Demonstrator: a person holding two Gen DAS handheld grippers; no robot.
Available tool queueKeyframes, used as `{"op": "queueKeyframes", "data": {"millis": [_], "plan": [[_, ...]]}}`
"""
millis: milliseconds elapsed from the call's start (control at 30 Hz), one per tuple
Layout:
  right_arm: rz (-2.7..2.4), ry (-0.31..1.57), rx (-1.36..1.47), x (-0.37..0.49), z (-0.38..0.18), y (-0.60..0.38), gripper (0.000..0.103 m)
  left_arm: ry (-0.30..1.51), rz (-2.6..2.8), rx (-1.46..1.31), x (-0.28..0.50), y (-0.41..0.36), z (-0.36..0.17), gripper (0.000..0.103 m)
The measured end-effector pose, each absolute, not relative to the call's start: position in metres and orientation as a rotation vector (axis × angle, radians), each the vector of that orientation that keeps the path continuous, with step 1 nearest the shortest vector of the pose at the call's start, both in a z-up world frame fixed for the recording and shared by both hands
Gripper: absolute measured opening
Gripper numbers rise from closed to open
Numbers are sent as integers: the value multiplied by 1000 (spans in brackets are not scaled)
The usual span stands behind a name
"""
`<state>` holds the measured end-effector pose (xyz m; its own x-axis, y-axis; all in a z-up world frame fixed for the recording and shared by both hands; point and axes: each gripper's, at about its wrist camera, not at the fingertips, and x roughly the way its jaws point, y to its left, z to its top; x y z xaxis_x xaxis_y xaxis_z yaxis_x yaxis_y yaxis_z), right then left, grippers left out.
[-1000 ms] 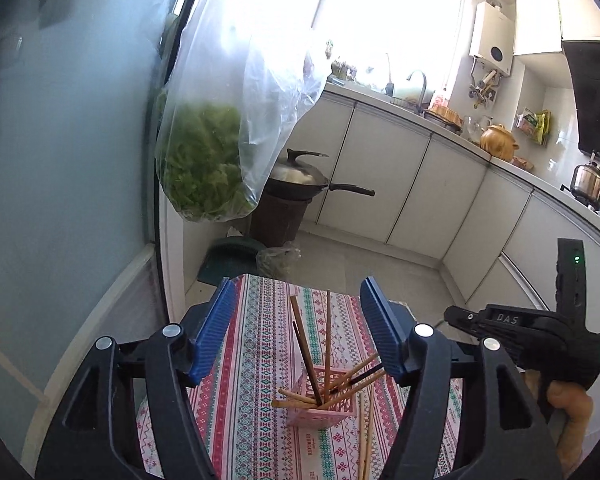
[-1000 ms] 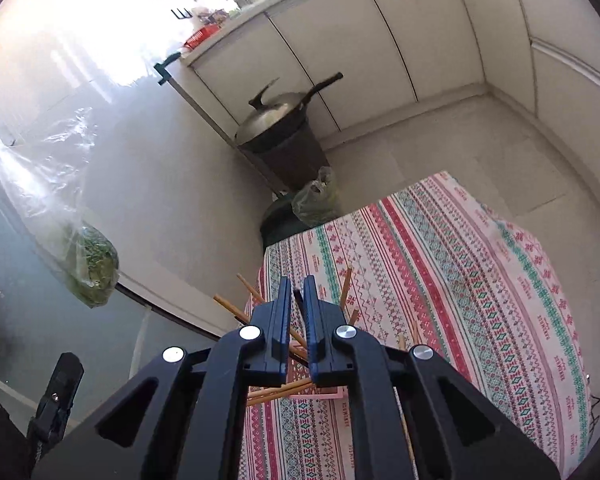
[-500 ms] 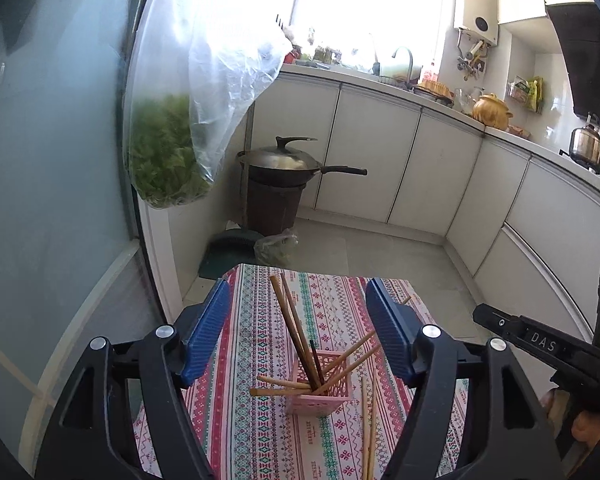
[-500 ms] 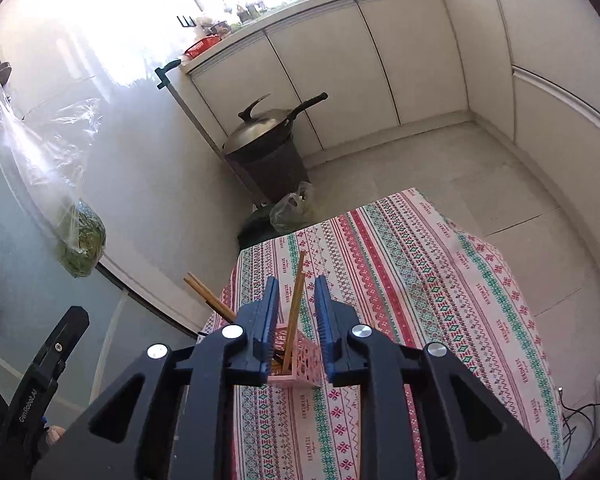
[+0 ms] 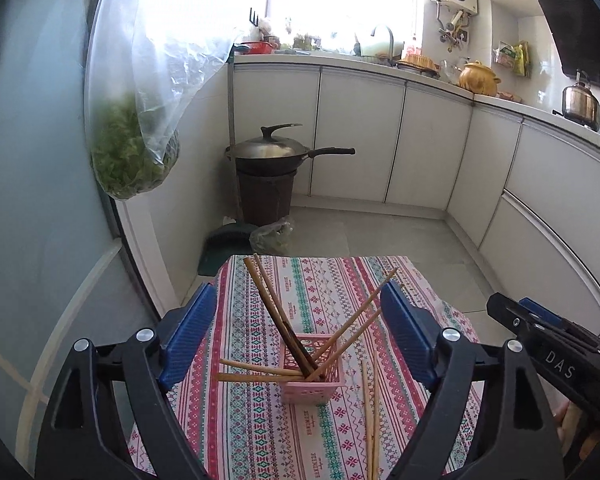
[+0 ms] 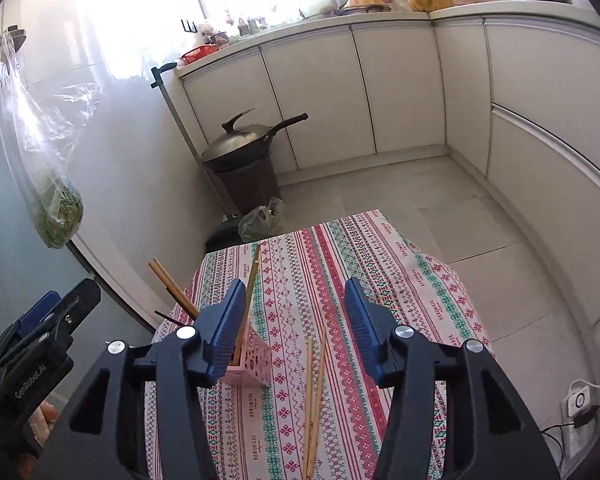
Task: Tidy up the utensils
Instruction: 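Drop the chopsticks into the pink holder by opening both tools, then withdraw both tools and lower the left tool onto a wooden chopstick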
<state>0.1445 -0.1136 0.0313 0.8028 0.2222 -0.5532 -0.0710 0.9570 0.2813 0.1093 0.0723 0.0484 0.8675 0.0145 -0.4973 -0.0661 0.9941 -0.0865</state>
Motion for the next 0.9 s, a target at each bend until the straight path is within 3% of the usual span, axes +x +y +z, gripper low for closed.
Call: {"op": "queueKeyframes", "data": {"millis": [233, 700, 900], "plan": [[111, 622, 248, 140, 24, -125, 61, 522, 33, -76, 108, 59, 44, 85], [46, 610, 279, 134, 17, -150, 90, 531, 22, -23, 109, 35, 42, 96], [36, 649, 294, 137, 7, -162, 96, 555, 14, 2, 112, 25, 37, 96]]}}
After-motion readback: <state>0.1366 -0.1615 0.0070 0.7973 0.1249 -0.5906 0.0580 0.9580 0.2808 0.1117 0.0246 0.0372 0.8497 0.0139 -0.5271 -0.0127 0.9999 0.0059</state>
